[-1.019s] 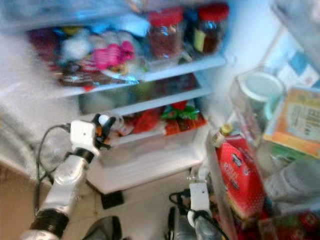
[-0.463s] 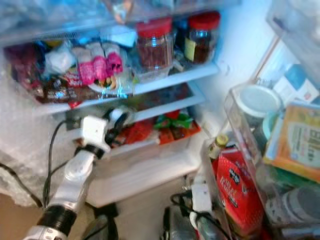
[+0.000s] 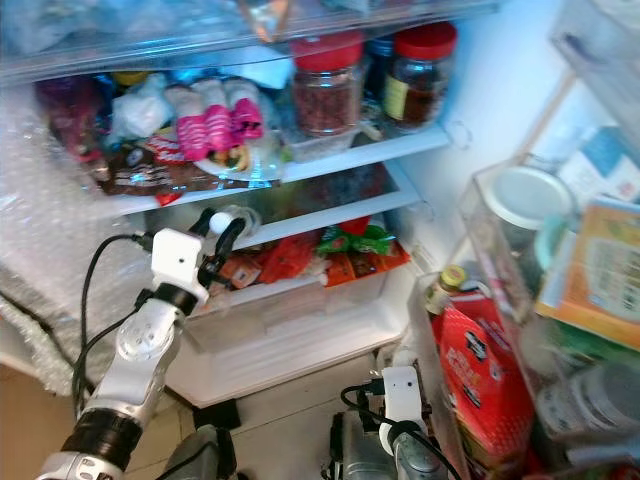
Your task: Restocking fridge
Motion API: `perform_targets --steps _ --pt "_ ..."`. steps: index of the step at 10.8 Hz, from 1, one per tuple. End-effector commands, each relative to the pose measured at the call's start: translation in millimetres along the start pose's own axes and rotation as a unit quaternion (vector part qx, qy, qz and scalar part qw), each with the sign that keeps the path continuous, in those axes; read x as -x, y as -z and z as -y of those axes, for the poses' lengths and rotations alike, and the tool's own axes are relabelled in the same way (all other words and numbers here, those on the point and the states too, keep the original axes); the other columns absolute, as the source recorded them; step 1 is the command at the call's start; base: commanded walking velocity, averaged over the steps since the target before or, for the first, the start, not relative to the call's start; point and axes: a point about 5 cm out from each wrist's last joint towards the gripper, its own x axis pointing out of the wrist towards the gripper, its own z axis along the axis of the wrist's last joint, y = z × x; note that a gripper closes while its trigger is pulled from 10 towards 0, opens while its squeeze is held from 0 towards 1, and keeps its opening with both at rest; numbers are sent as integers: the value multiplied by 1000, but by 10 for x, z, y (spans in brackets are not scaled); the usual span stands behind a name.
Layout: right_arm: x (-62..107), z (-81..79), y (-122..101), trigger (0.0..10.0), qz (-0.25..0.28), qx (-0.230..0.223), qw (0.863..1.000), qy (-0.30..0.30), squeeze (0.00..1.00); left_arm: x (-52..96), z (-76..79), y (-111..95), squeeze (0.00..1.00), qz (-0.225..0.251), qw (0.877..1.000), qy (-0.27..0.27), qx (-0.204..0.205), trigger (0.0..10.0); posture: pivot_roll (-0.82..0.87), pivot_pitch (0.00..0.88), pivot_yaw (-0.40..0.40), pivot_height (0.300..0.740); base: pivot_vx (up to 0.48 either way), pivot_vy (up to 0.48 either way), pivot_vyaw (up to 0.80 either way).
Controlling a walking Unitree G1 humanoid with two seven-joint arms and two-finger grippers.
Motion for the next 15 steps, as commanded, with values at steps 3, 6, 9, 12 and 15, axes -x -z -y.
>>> perform_targets --steps 3,6,9,12,15 --pt "25 31 56 10000 -8 -9 1000 5 0 115 -79 178 0 -25 999 -24 -15 10000 -188 184 -21 647 0 0 0" --pt "30 43 58 10000 -6 -8 1000 5 0 31 -123 162 0 -10 999 -47 -17 10000 -194 185 -29 647 0 0 0" --pt "32 45 59 10000 -6 -7 1000 2 0 23 -145 274 0 -31 998 -60 -14 10000 -197 186 -33 647 0 0 0" --pt "32 41 63 10000 -8 -7 1000 1 0 108 -107 467 0 -85 995 -51 5 10000 -197 186 -29 647 0 0 0" --pt "30 34 65 10000 -9 -7 1000 0 0 170 -119 616 0 -136 988 -61 33 10000 -192 183 -26 647 0 0 0"
